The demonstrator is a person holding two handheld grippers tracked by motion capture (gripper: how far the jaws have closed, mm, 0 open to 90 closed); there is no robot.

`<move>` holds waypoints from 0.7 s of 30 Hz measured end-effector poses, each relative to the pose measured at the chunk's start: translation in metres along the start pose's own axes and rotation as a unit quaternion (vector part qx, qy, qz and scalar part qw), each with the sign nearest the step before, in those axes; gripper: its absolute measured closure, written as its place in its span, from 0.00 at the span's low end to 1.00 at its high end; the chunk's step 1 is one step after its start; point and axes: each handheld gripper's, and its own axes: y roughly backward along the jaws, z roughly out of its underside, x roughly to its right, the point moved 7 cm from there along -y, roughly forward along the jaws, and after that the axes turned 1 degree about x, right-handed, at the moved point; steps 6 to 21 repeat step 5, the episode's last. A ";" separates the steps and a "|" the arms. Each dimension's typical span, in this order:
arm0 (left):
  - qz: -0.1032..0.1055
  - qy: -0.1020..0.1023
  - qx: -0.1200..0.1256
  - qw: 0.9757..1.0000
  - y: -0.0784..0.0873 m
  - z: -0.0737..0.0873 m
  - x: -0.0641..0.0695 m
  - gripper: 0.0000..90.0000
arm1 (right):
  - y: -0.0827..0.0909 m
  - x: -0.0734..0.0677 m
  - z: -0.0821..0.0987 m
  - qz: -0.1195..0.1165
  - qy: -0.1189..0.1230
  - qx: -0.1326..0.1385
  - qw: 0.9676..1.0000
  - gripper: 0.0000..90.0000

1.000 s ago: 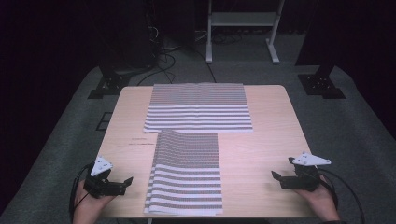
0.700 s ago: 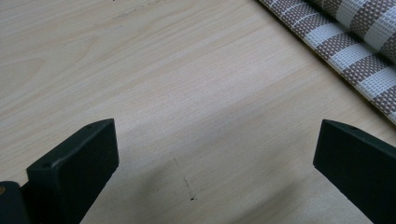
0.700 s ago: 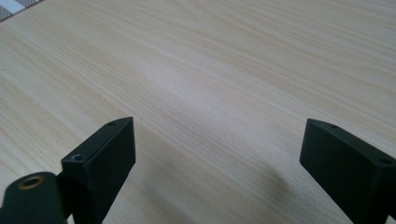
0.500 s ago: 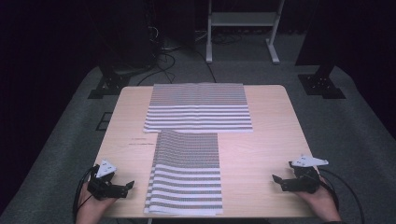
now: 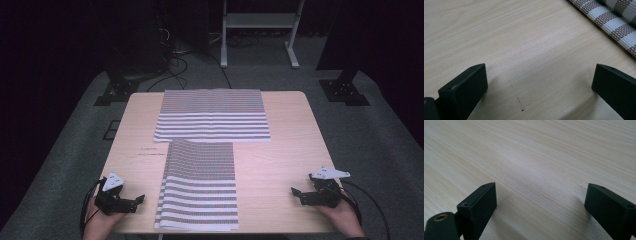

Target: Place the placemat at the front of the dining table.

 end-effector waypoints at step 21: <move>0.006 -0.006 0.000 1.000 -0.001 -0.001 0.004 0.00 | 0.000 0.000 0.000 0.001 -0.001 0.000 1.000 0.10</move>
